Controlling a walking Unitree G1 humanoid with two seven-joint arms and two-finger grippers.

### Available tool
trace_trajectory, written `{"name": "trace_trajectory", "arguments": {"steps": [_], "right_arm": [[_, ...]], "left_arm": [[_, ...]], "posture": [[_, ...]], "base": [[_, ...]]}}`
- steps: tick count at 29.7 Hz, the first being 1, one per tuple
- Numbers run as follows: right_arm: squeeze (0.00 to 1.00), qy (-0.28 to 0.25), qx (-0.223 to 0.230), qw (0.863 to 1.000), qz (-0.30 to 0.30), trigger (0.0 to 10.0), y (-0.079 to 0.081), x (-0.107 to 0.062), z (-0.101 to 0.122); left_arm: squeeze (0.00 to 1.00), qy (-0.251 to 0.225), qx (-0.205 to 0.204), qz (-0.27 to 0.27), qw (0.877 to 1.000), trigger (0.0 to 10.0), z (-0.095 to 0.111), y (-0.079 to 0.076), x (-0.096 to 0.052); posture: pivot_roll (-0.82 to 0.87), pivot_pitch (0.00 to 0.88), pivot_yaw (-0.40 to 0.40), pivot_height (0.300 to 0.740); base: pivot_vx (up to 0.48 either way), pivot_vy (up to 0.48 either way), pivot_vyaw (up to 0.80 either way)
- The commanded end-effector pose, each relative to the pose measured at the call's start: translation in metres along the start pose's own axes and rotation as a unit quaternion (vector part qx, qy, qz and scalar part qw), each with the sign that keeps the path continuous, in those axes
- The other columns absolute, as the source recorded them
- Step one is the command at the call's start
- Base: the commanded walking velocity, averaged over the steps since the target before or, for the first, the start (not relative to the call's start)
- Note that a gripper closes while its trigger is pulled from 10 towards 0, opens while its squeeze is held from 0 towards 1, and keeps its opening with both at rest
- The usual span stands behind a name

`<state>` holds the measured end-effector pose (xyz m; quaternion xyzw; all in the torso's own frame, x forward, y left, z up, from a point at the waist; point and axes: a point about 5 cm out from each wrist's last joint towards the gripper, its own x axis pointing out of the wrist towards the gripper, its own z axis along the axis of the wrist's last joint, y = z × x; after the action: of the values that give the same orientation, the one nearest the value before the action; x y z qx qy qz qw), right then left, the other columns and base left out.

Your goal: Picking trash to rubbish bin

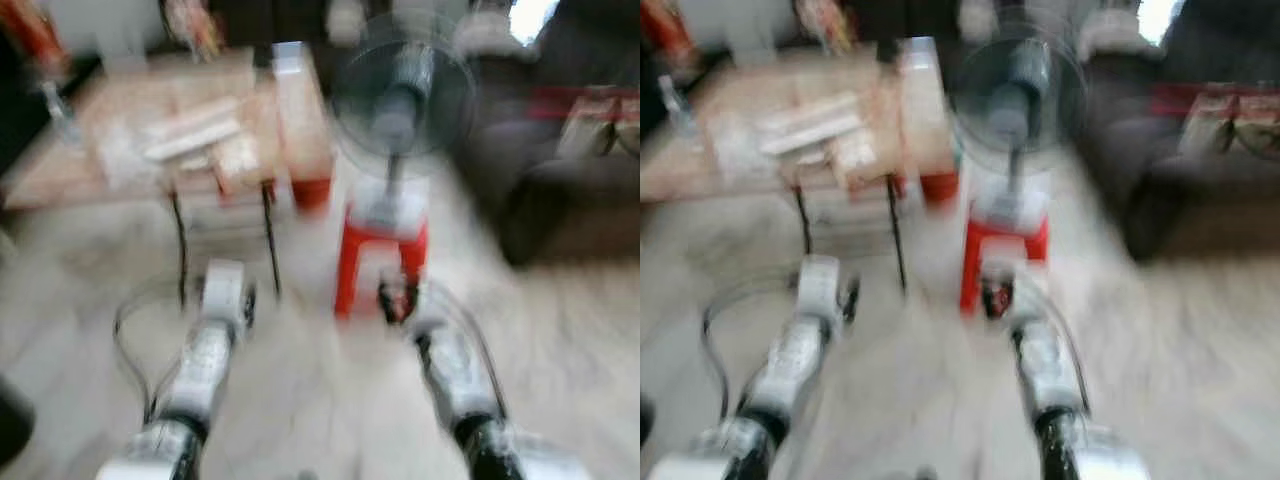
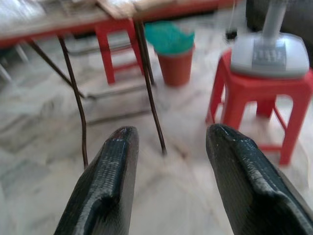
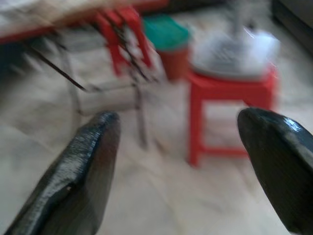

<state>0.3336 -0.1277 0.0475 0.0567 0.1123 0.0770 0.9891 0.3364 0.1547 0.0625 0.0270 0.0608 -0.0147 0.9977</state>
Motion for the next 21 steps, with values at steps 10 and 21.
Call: {"name": "trace_trajectory", "arguments": {"steps": [10,21], "right_arm": [[0.0,-0.075,-0.03,0.996,0.042,10.0,0.022,0.013,0.037],[0.0,-0.078,-0.025,0.996,0.045,10.0,0.023,0.01,0.032]], "left_arm": [[0.0,-0.055,0.035,0.003,0.998,10.0,0.042,-0.016,0.016],[0.0,-0.105,-0.002,-0.012,0.994,10.0,0.052,-0.029,0.01]], "posture": [[0.02,0.009,0.093,0.74],[0.01,0.0,0.101,0.74]], "base": [[0.0,0.0,0.35],[0.0,0.0,0.76]]}}
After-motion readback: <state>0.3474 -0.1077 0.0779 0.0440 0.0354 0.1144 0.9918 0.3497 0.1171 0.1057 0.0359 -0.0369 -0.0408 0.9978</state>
